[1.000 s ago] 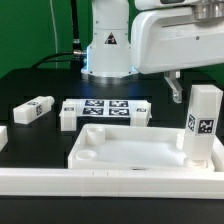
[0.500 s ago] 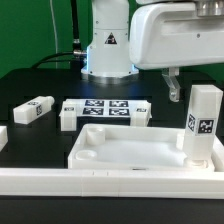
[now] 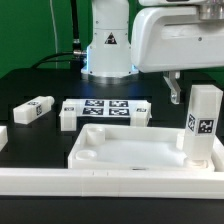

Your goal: Assemble desk

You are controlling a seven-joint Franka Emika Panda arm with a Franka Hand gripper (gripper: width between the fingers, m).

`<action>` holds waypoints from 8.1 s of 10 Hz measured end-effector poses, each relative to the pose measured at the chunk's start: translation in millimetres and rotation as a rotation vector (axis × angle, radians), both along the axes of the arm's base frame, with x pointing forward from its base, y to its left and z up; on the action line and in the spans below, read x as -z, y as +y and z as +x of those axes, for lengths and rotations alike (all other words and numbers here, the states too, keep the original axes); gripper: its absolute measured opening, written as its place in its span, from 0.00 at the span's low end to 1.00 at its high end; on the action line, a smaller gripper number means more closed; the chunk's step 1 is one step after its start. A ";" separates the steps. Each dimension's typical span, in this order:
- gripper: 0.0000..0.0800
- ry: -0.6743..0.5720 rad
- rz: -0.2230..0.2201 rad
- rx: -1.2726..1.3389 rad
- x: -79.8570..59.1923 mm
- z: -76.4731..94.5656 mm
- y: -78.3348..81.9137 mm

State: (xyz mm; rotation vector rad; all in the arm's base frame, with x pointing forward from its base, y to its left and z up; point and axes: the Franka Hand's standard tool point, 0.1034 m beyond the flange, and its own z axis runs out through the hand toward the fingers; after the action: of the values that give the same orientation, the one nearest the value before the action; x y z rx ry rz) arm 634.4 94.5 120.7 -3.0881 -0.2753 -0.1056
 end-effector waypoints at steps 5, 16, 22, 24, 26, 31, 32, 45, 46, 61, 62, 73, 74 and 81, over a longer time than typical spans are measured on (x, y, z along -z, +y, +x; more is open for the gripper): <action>0.65 0.001 0.000 -0.030 0.7 0.5 -6.3; 0.36 0.013 0.037 0.373 2.1 -1.7 -3.5; 0.36 0.041 0.118 1.030 3.3 -3.2 7.3; 0.36 0.060 0.136 1.182 4.0 -4.3 12.1; 0.36 0.068 0.142 1.265 4.1 -5.2 15.5; 0.79 0.054 0.119 1.008 2.5 -2.6 16.8; 0.81 0.049 0.116 0.940 2.9 -2.8 16.7; 0.81 -0.073 0.005 -0.123 4.6 4.5 6.7; 0.66 -0.073 0.004 -0.125 4.6 4.6 6.7; 0.36 -0.014 0.096 0.733 7.0 2.9 0.4; 0.36 -0.003 0.106 0.836 7.1 2.2 0.3; 0.81 -0.008 0.103 0.660 6.6 2.2 6.1; 0.81 -0.017 0.094 0.562 7.3 2.5 5.9; 0.81 -0.063 0.036 -0.079 7.4 2.6 7.8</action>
Offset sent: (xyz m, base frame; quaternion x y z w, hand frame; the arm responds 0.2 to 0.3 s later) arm 0.0045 0.0039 0.0026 0.0056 0.0049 -0.0301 0.9995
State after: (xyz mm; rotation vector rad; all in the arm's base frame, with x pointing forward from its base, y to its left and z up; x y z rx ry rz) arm 636.9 102.3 113.3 -3.0370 -0.3927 -0.2036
